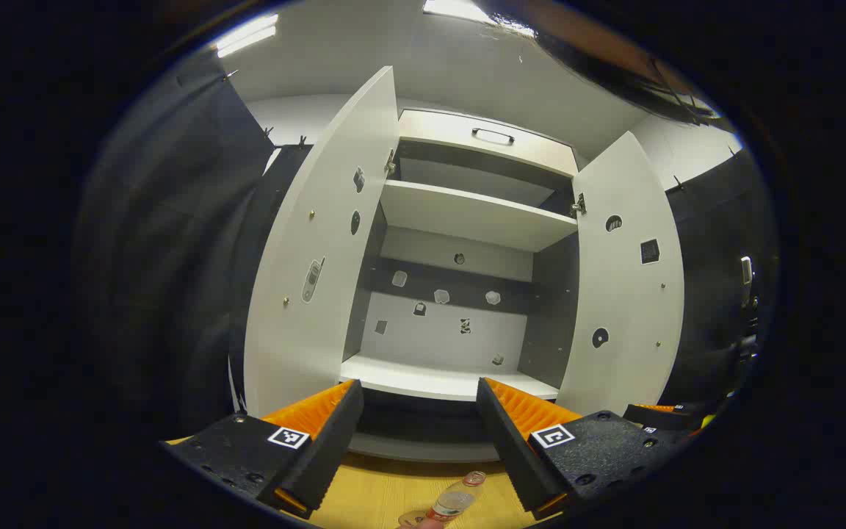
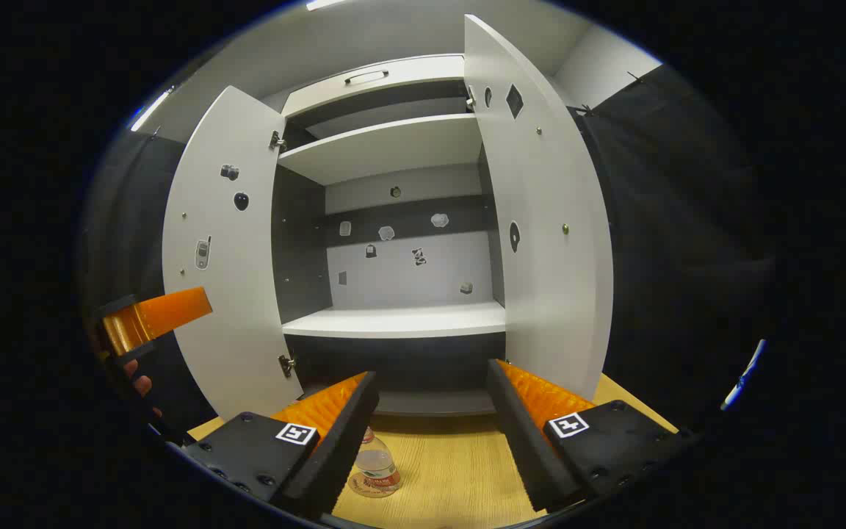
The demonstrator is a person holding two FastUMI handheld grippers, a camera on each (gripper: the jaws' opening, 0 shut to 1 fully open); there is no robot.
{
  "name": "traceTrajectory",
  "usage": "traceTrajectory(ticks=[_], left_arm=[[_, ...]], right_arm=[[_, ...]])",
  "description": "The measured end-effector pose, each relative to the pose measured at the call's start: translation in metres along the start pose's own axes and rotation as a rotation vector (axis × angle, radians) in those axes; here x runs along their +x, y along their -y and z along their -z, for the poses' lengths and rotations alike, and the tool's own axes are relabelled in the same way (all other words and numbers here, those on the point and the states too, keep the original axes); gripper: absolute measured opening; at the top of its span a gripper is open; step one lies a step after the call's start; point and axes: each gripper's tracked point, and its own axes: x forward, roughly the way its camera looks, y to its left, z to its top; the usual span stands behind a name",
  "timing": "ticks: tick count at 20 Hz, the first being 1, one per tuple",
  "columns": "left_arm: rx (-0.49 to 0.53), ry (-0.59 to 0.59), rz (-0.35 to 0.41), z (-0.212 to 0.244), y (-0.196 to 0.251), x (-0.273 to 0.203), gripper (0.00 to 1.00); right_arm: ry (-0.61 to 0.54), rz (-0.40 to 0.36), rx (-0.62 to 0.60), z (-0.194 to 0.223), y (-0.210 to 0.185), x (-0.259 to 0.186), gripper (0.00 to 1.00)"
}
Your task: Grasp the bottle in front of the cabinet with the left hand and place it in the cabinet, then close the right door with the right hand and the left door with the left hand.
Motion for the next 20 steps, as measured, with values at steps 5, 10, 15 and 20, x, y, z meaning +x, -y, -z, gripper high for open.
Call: traceTrajectory(ticks=[5, 10, 15, 20], left_arm=[[0.007, 0.009, -0.016, -0.003, -0.005, 0.004, 0.95], [0.006, 0.035, -0.026, -0.005, -0.01, 0.011, 0.95], [-0.028, 0.015, -0.025, 0.016, -0.013, 0.023, 0.95], [0.007, -0.006, -0.028, 0.039, -0.013, 0.029, 0.95]], right_arm=[[0.001, 0.019, -0.013, 0.001, 0.01, 0.002, 0.98], [-0.002, 0.022, -0.021, 0.002, 0.012, 0.008, 0.98], [0.01, 0.02, -0.008, -0.003, 0.012, 0.016, 0.98], [0.027, 0.023, 0.002, -0.01, 0.013, 0.02, 0.98]])
